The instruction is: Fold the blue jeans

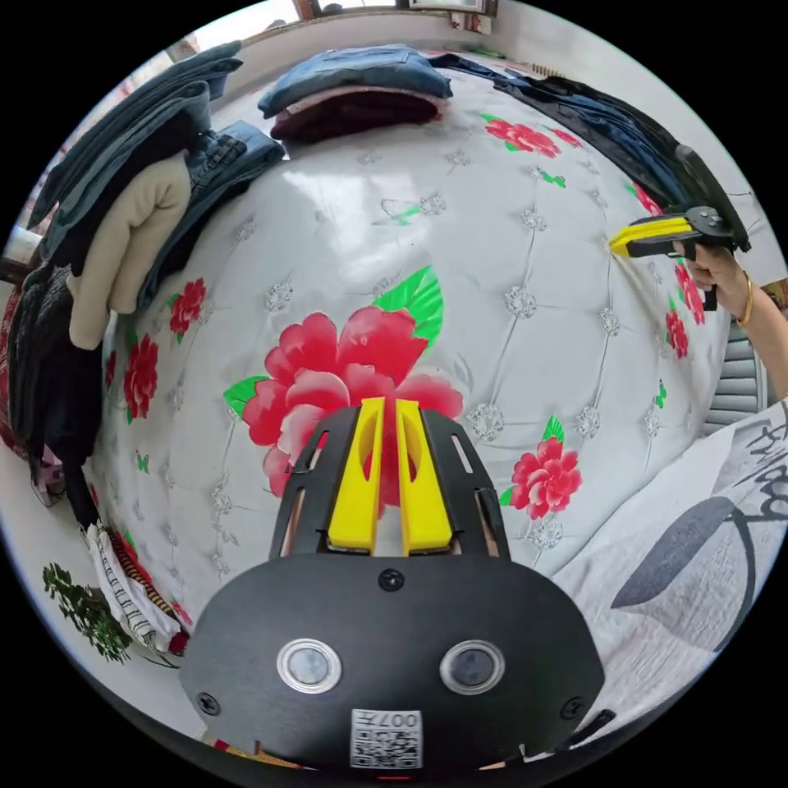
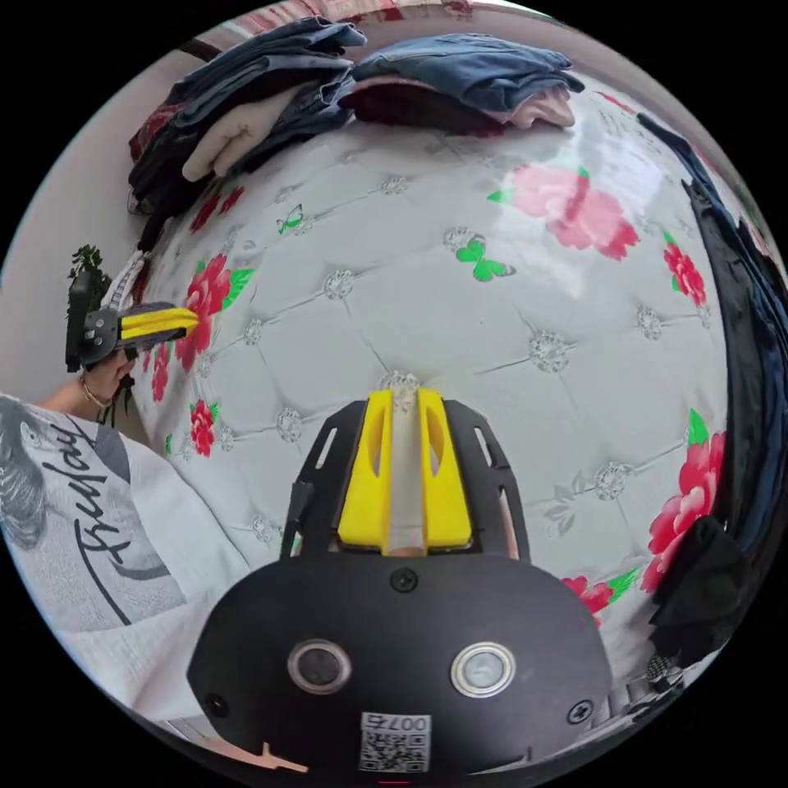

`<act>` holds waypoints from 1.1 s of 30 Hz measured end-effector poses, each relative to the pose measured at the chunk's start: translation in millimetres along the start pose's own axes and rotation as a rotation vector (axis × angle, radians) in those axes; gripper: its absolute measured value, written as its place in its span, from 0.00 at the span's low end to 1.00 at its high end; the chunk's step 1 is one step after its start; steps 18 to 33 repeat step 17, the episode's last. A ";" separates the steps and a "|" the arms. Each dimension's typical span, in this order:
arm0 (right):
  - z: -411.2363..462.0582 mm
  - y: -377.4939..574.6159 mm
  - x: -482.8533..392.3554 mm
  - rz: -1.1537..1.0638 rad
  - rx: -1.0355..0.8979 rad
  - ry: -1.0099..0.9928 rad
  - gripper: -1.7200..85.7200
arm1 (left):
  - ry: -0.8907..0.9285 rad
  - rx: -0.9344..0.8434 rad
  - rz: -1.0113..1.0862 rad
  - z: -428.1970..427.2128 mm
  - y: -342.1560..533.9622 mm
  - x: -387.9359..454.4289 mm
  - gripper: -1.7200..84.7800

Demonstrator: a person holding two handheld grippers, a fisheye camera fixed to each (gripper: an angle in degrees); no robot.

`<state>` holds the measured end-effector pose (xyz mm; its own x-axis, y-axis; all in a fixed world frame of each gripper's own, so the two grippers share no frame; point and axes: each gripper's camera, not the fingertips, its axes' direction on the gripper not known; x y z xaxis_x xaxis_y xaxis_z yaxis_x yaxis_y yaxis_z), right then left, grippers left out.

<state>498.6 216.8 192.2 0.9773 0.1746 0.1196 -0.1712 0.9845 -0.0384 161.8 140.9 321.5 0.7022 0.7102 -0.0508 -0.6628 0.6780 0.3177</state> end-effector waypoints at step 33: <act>-250.3 243.3 277.3 1.169 0.666 0.462 0.14 | -0.048 -0.061 -0.054 -10.2 -44.7 -11.2 0.01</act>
